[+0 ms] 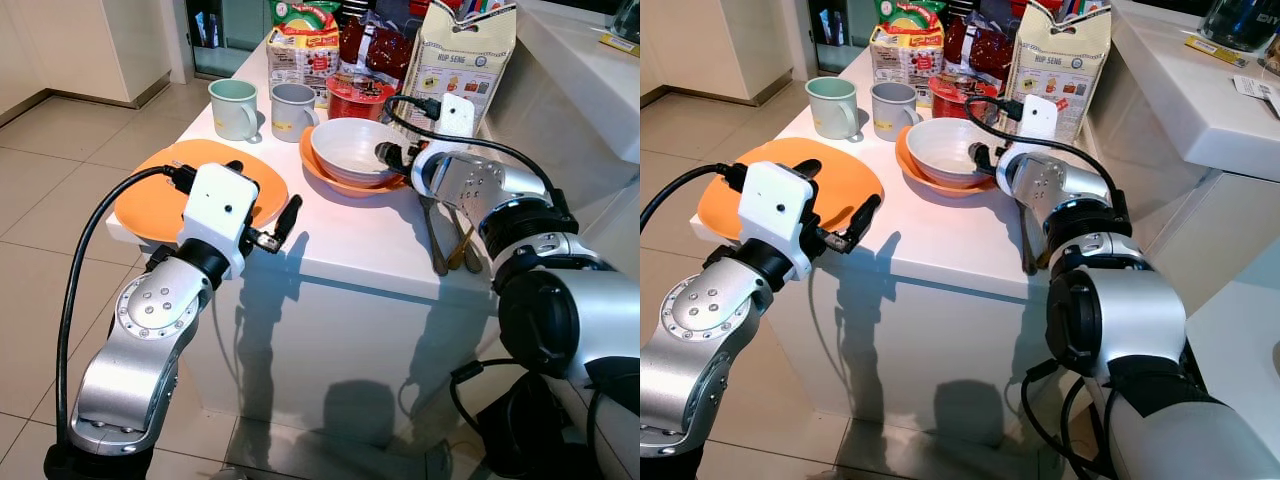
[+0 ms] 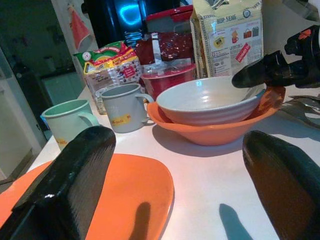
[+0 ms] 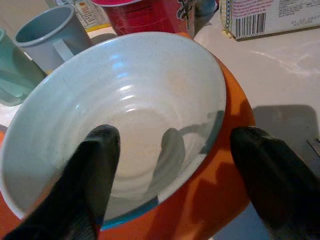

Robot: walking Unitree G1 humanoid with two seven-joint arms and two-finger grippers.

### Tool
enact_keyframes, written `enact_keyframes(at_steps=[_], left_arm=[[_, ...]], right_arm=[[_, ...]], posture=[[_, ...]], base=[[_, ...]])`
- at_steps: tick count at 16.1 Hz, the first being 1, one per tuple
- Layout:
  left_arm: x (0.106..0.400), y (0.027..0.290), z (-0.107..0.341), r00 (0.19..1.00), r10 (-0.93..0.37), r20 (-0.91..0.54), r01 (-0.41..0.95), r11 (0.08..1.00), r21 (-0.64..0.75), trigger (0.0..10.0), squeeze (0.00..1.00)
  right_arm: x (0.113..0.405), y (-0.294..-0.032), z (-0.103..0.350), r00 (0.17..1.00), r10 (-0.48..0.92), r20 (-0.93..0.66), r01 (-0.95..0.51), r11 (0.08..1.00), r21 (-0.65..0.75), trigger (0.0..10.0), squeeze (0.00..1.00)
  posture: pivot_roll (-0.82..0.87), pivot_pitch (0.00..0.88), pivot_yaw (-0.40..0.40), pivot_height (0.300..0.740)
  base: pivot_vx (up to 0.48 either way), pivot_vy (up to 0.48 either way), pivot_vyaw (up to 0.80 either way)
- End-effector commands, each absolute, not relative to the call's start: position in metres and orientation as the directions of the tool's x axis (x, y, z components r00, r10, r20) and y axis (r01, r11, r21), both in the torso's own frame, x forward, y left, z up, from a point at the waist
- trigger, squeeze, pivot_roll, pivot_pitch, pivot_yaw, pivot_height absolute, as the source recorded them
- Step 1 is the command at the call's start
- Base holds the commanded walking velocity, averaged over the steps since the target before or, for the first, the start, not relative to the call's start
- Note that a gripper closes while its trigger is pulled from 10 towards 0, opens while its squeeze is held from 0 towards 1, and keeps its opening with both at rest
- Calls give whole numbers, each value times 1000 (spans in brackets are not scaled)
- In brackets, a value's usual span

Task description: Setting the table

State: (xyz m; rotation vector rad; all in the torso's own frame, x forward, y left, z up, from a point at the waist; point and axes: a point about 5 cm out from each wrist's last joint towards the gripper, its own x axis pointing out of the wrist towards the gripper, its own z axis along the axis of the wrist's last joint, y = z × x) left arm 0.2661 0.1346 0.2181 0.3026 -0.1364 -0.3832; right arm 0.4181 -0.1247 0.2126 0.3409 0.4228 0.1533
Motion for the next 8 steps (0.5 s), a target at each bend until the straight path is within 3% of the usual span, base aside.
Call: enact_keyframes(at_steps=[1, 8], left_arm=[[264, 130, 219, 908, -413, 72, 372, 873, 315, 10000, 0], [266, 129, 220, 908, -413, 78, 371, 874, 313, 10000, 0]], right_arm=[[418, -128, 214, 893, 221, -393, -69, 929, 364, 0, 0], [420, -132, 221, 899, 222, -378, -75, 927, 367, 0, 0]], posture=[[121, 0, -110, 740], [121, 0, -113, 740]], base=[[0, 0, 0], [0, 0, 0]])
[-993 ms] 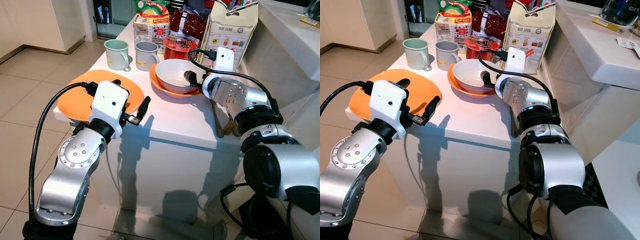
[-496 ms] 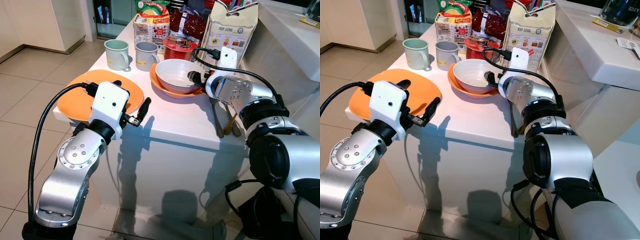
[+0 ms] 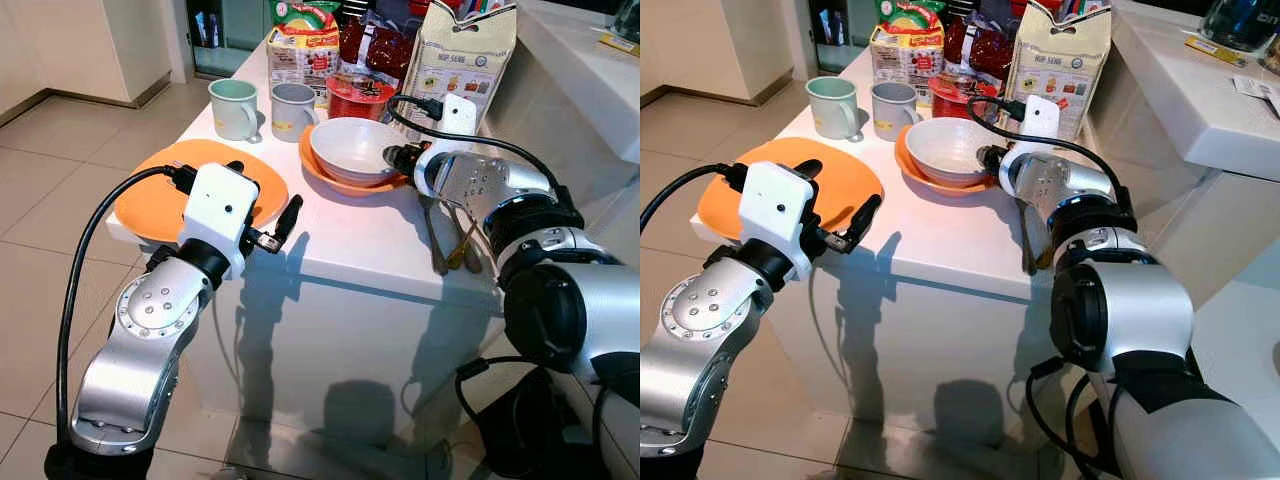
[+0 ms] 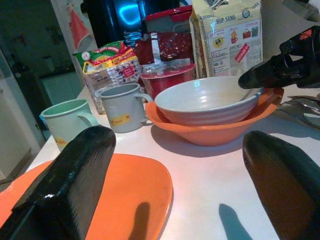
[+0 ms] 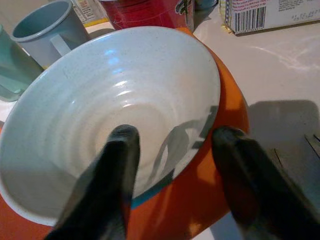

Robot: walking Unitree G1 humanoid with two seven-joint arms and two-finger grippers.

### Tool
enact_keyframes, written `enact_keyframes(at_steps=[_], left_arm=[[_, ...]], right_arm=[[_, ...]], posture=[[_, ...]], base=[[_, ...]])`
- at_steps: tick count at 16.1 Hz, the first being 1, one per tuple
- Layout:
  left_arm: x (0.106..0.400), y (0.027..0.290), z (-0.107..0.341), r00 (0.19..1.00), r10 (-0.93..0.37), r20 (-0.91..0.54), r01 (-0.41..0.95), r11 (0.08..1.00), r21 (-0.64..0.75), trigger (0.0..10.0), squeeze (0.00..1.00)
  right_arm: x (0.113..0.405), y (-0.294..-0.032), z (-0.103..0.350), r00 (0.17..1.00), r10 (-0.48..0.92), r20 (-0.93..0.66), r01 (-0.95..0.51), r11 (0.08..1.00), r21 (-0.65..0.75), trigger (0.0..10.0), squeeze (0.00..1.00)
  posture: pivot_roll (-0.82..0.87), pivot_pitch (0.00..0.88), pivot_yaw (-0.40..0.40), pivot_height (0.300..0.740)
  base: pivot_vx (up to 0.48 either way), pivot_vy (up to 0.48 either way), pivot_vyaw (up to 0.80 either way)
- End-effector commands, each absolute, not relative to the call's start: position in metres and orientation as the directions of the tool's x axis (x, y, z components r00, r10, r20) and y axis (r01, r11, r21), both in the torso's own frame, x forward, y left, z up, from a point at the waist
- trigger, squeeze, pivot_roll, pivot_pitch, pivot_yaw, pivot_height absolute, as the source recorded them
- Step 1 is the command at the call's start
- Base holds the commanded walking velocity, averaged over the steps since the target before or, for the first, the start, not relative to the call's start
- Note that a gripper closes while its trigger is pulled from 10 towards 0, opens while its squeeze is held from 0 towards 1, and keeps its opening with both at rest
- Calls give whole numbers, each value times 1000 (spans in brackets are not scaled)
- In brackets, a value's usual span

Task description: Setting the table

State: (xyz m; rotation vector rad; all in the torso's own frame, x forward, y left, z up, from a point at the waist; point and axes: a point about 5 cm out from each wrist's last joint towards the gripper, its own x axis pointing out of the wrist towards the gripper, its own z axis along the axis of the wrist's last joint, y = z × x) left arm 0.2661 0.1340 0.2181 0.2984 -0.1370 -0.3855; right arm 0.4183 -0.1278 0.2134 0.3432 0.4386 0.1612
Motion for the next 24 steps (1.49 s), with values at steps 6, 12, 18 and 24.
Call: enact_keyframes(at_steps=[6, 12, 18, 24], left_arm=[[266, 128, 220, 910, -407, 82, 365, 878, 309, 10000, 0], [266, 129, 220, 911, -404, 86, 361, 880, 307, 10000, 0], [268, 129, 223, 914, -391, 107, 345, 890, 298, 10000, 0], [273, 131, 228, 919, -367, 144, 319, 907, 277, 10000, 0]], right_arm=[[420, -135, 221, 900, 227, -373, -72, 920, 385, 0, 0], [421, -138, 225, 910, 224, -350, -58, 903, 425, 0, 0], [423, -143, 237, 928, 230, -292, -51, 856, 514, 0, 0], [426, -147, 261, 949, 273, -156, -148, 825, 545, 0, 0]], posture=[[120, 0, -121, 740], [116, 0, -122, 740], [112, 0, -121, 740], [96, 0, -107, 740]], base=[[0, 0, 0], [0, 0, 0], [0, 0, 0], [0, 0, 0]])
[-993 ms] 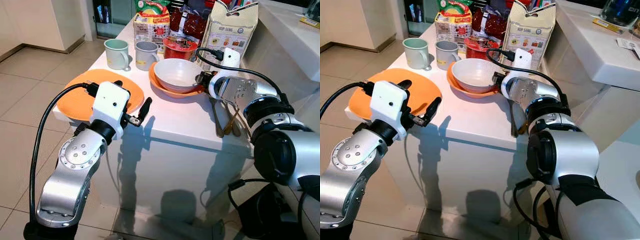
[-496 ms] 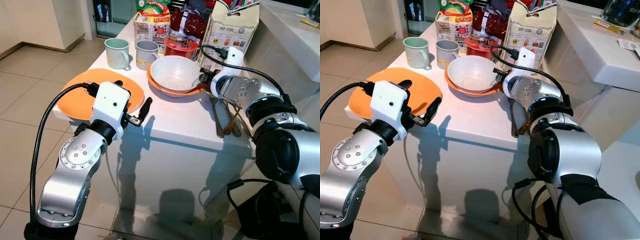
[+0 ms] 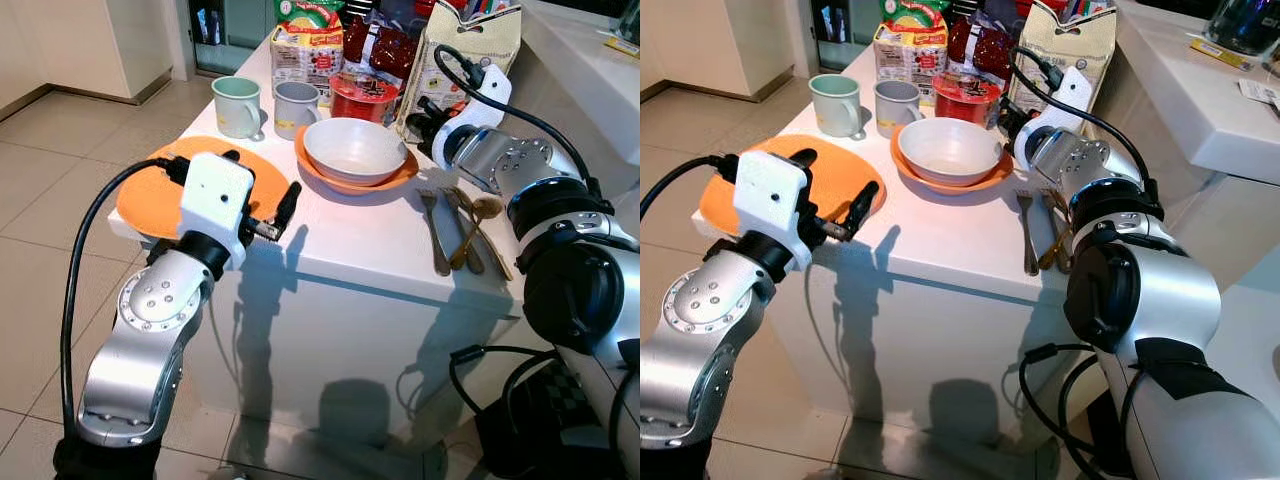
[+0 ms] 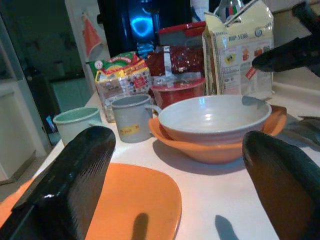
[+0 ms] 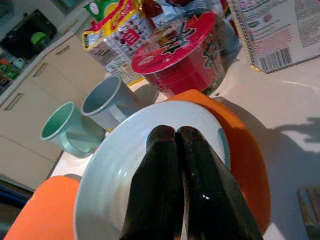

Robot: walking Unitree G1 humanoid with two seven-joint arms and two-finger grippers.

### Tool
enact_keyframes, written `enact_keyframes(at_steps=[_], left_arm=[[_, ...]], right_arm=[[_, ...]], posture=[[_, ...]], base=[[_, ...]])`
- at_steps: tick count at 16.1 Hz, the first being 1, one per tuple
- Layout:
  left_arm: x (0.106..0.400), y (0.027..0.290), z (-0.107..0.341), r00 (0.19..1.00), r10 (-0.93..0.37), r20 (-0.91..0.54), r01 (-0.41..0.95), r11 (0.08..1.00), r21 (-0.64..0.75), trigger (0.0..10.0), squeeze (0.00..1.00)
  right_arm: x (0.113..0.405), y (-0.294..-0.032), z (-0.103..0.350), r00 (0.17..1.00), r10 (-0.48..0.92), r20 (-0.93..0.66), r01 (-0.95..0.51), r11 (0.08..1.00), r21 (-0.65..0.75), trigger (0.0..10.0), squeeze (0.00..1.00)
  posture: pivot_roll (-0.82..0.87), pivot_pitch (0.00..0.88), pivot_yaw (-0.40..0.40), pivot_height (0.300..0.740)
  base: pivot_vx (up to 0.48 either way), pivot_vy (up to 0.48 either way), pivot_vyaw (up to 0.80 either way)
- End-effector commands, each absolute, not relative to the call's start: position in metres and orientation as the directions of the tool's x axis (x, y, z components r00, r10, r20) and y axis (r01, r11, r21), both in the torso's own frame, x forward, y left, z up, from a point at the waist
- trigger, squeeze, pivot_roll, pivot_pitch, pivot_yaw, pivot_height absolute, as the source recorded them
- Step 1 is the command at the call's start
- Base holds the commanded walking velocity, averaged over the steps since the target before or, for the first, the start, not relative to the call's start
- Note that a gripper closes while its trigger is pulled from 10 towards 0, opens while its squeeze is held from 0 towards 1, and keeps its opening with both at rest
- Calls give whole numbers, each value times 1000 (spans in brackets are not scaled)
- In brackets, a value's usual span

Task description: Setting the table

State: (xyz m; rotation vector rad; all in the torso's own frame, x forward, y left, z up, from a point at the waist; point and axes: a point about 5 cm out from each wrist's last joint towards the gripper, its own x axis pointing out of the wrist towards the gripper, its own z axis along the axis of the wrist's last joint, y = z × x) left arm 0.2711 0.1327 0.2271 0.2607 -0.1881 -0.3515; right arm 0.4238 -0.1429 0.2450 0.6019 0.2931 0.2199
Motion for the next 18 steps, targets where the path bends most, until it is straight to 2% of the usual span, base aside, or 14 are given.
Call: enact_keyframes(at_steps=[1, 2, 3, 6, 10, 18], left_arm=[[274, 130, 228, 918, -369, 143, 321, 906, 276, 10000, 0], [275, 129, 228, 916, -376, 138, 329, 903, 277, 10000, 0], [275, 128, 227, 912, -390, 128, 343, 895, 284, 10000, 0], [276, 125, 226, 904, -412, 117, 365, 884, 291, 10000, 0], [276, 121, 225, 895, -433, 105, 389, 874, 293, 10000, 0], [273, 119, 223, 899, -425, 104, 383, 880, 280, 10000, 0]], right_arm=[[426, -145, 260, 946, 272, -175, -172, 881, 440, 0, 0], [425, -142, 256, 939, 273, -210, -175, 903, 393, 10000, 0], [425, -141, 252, 932, 268, -243, -174, 921, 349, 10000, 1000], [425, -139, 253, 926, 265, -269, -170, 929, 329, 10000, 1000], [422, -143, 255, 901, 299, -315, -154, 897, 414, 10000, 1000], [417, -149, 252, 857, 351, -377, -140, 862, 487, 10000, 1000]], posture=[[89, 0, -101, 740], [83, 0, -97, 740], [77, 0, -92, 740], [69, 0, -84, 740], [61, 0, -87, 740], [65, 0, -115, 740]], base=[[0, 0, 0], [0, 0, 0], [0, 0, 0], [0, 0, 0], [0, 0, 0], [0, 0, 0]])
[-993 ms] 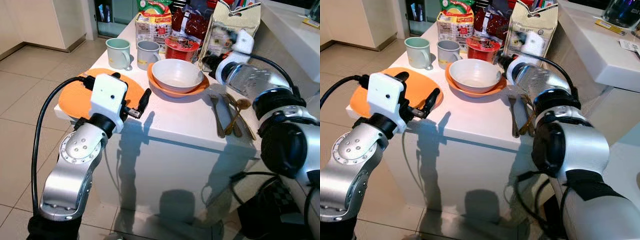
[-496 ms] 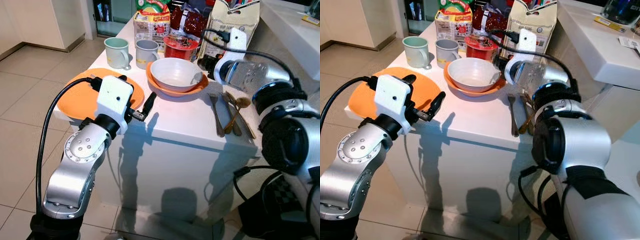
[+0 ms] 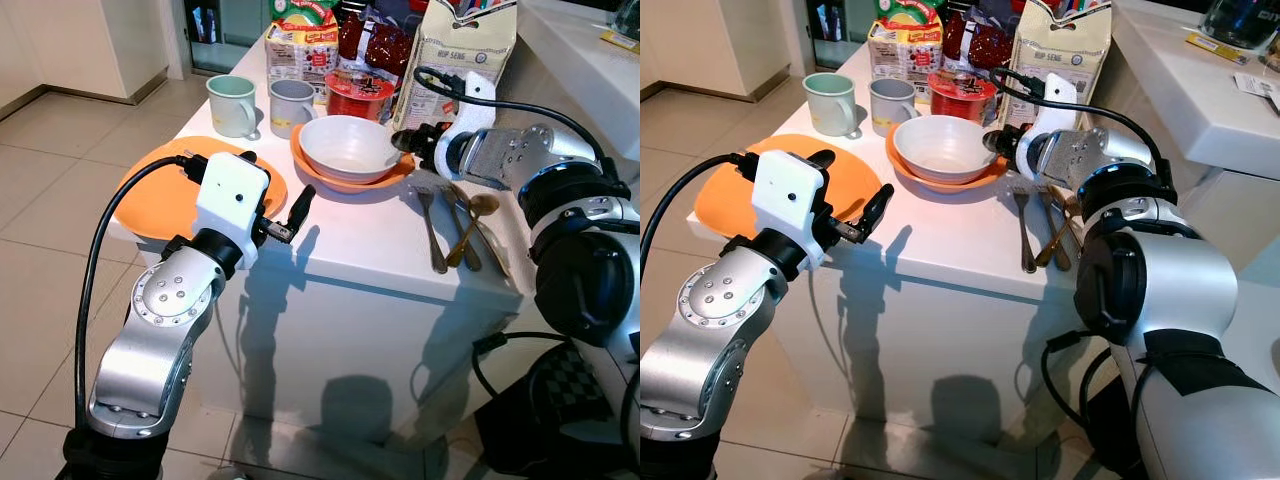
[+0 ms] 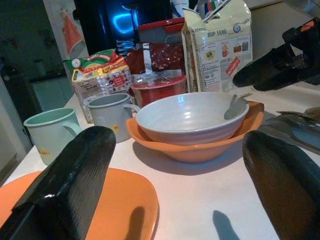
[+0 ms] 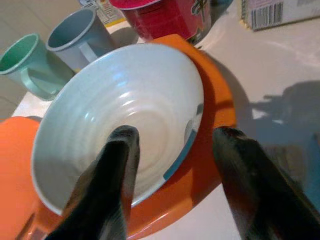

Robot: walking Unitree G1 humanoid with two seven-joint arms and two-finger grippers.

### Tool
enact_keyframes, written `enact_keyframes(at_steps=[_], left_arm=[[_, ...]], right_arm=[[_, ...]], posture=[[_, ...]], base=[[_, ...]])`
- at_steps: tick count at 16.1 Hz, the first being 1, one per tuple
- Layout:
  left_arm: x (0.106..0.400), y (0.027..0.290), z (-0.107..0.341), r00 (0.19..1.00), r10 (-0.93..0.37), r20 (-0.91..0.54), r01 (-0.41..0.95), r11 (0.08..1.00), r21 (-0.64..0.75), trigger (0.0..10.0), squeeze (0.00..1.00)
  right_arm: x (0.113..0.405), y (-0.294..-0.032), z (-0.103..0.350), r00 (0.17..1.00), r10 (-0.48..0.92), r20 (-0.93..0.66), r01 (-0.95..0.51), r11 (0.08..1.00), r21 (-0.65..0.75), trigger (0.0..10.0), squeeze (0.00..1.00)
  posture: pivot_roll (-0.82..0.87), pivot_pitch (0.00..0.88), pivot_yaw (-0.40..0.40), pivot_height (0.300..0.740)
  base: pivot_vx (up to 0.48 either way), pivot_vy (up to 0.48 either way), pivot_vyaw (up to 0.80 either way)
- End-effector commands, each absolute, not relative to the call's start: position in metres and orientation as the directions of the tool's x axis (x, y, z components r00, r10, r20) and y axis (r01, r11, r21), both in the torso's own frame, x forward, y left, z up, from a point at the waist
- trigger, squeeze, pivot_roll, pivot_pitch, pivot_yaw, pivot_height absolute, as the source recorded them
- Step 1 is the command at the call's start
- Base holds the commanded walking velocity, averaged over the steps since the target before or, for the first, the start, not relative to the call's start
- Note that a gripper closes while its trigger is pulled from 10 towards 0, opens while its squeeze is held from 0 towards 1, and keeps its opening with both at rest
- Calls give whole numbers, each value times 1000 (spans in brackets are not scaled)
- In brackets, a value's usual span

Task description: Setting the table

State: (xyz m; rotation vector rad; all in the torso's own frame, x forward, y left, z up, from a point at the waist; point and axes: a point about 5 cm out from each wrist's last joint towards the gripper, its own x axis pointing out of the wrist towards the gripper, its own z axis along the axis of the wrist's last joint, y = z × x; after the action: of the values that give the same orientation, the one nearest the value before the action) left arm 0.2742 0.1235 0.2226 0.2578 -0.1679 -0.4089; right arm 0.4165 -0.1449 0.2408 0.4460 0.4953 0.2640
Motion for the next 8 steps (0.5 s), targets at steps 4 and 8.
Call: enact_keyframes(at_steps=[4, 8], left_arm=[[270, 120, 222, 903, -417, 105, 376, 883, 280, 10000, 0], [269, 121, 221, 907, -409, 106, 367, 887, 279, 10000, 0]], right_arm=[[415, -148, 247, 841, 377, -389, -119, 830, 545, 10000, 1000], [415, -149, 242, 838, 351, -418, -106, 856, 506, 10000, 0]], posture=[[72, 0, -128, 740], [77, 0, -140, 740]], base=[[0, 0, 0], [0, 0, 0]])
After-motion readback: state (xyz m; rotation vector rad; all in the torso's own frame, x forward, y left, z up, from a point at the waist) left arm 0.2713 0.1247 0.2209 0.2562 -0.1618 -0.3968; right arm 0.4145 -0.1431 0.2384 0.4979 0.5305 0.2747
